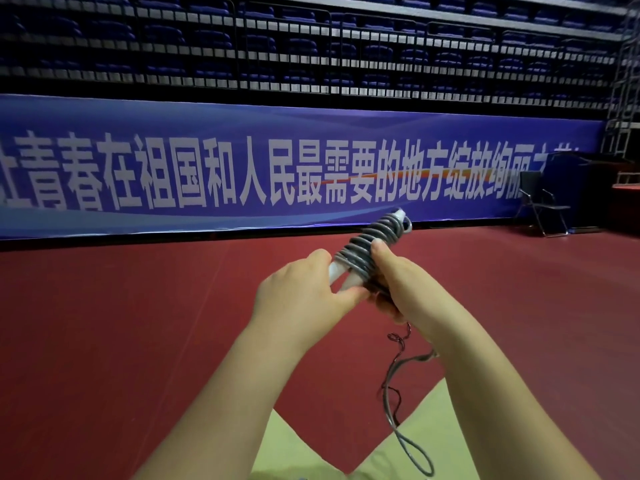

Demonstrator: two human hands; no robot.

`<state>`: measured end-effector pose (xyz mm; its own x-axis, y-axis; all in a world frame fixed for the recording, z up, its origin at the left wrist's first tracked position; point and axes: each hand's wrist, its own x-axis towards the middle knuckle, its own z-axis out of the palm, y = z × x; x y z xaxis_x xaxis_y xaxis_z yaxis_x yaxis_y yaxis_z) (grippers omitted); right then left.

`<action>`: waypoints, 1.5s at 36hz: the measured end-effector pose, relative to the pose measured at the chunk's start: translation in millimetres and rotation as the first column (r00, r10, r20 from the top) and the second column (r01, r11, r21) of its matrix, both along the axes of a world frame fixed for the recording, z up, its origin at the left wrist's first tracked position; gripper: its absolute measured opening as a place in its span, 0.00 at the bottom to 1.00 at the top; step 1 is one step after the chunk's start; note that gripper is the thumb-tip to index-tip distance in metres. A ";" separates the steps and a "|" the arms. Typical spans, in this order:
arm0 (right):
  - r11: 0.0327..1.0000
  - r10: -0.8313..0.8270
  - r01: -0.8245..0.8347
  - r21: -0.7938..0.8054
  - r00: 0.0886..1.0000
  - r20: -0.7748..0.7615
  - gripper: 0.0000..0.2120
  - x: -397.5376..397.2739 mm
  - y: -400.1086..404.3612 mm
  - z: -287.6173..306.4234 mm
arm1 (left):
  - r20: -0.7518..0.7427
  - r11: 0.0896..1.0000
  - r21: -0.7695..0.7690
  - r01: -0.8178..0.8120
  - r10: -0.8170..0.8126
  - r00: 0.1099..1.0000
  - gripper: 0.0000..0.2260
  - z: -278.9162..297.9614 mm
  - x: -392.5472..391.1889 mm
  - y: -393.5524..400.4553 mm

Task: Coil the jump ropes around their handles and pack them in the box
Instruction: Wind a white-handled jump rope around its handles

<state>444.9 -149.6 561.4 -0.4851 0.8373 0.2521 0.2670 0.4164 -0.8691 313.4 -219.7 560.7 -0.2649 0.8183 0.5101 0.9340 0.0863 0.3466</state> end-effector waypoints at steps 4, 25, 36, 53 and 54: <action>0.997 0.018 -0.012 0.081 0.997 -0.073 0.24 2.7 -7.0 5.8 | 0.094 0.991 -0.090 0.102 -0.093 0.991 0.18 15.8 1.5 -11.9; 0.988 0.023 -0.015 0.154 0.998 -0.050 0.37 7.0 -9.4 13.6 | 0.884 0.690 0.081 0.719 -0.382 0.267 0.31 9.5 -6.6 -11.1; 0.995 -0.053 0.049 0.092 0.998 0.044 0.28 3.2 -5.1 2.0 | 0.548 0.901 -0.161 0.402 -0.257 0.796 0.27 5.1 0.3 -5.4; 1.000 -0.001 -0.004 -0.017 0.956 -0.292 0.20 2.3 -4.3 0.3 | 0.480 0.861 -0.168 0.479 -0.353 0.803 0.17 6.8 -7.4 -8.7; 0.999 0.030 -0.038 -0.019 0.946 -0.324 0.19 2.9 -4.7 0.8 | 0.521 0.841 -0.162 0.517 -0.372 0.769 0.19 6.6 -7.1 -7.9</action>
<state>447.8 -154.3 562.2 -0.4091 0.8298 0.3797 -0.0438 0.3977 -0.9165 306.3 -227.6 567.2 0.0267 0.9873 0.1569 0.6318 -0.1383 0.7627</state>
